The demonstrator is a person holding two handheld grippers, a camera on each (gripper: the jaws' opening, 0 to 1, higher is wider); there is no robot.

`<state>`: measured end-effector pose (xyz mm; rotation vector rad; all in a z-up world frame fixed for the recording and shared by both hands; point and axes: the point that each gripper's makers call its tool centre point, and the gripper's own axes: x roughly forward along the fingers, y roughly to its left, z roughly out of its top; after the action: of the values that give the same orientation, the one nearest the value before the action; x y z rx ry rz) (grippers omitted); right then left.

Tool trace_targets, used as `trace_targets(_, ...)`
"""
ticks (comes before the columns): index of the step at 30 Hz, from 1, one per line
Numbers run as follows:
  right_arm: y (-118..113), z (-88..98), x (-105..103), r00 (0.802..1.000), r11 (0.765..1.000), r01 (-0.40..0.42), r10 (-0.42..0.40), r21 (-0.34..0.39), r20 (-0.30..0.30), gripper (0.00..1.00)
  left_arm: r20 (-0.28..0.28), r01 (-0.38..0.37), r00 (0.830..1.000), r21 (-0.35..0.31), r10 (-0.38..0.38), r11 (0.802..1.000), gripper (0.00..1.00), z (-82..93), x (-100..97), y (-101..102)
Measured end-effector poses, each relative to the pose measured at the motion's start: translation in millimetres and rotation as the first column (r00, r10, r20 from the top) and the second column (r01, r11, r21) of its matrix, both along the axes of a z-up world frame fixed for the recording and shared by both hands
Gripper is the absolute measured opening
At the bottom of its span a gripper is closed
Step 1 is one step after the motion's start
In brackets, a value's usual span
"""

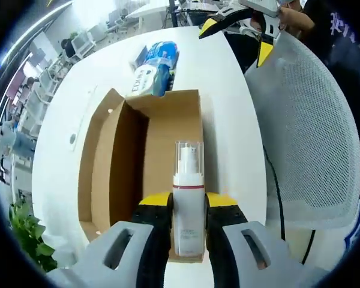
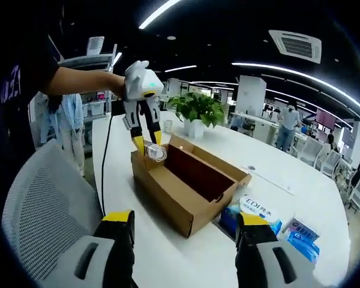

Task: Operate the shoe box by opening the lid, removing the specified soft item, and placing it in the target area until the item is outside and the box remains undamaged.

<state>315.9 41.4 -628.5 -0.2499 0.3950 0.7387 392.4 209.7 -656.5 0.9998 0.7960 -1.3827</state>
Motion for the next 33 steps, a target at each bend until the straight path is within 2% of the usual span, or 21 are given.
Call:
trace_targets(5,7,2.1,-2,1.000,0.999,-0.030,0.030,0.014,0.006,0.55,0.001,0.008,1.000,-0.013,-0.008,1.000,0.19,5.2,-6.6,-4)
trace_targets(20,25,7.1,-9,0.996,0.995,-0.090,0.089,0.038,0.020,0.45,-0.017,0.038,0.999,-0.038,-0.039,0.999,0.19,9.0,-24.6,-13)
trace_targets(33,41,10.3,-15,0.989,0.988,-0.147,0.146,0.047,0.039,0.40,-0.053,0.080,0.995,-0.039,-0.082,0.996,0.19,3.8,-42.8,-21)
